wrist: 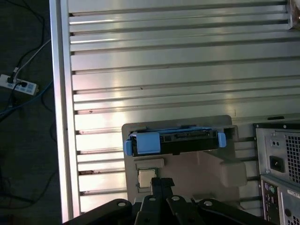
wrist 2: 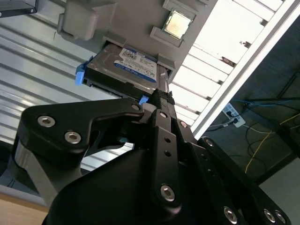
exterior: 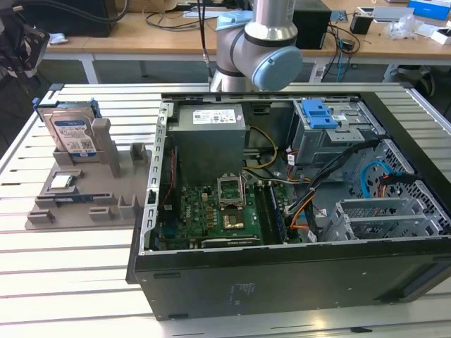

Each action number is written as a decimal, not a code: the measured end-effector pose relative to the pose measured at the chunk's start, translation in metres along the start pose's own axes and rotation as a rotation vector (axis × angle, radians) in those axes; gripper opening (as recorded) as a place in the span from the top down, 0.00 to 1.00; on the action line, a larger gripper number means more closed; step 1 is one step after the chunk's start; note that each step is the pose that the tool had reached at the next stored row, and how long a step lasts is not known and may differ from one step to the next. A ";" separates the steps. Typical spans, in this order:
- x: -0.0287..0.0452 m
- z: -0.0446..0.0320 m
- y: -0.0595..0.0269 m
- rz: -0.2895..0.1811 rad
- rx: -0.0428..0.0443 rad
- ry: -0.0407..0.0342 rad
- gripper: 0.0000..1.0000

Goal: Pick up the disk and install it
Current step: 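Reach for the disk, then pick up the disk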

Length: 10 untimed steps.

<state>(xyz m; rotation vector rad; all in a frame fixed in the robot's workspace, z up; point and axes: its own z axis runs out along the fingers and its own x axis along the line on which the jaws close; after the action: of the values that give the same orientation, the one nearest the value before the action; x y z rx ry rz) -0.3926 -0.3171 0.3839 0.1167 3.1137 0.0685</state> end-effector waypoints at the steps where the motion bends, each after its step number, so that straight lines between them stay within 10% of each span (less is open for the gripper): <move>1: 0.0000 0.0000 0.0000 0.000 0.0000 0.0000 0.90; 10: 0.0000 0.0003 0.0000 -0.049 -0.0012 0.0020 0.90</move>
<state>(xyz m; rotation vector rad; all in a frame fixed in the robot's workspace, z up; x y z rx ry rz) -0.3926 -0.3171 0.3836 0.0409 3.1165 0.0695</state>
